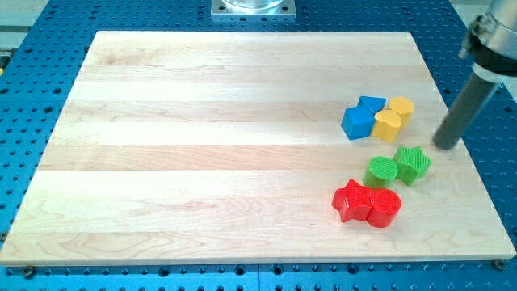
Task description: Move the blue cube to the top of the green star
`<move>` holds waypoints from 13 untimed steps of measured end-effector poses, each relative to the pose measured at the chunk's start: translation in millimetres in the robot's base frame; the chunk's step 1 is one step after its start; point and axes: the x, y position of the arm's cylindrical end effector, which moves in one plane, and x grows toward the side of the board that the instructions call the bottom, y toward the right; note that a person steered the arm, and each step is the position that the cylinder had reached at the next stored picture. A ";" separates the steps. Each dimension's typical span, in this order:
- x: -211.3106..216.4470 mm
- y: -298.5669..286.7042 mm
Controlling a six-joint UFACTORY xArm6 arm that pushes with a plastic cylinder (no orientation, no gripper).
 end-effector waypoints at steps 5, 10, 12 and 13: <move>-108.4 -134.6; 6.2 -175.7; 6.2 -128.1; 7.0 -132.9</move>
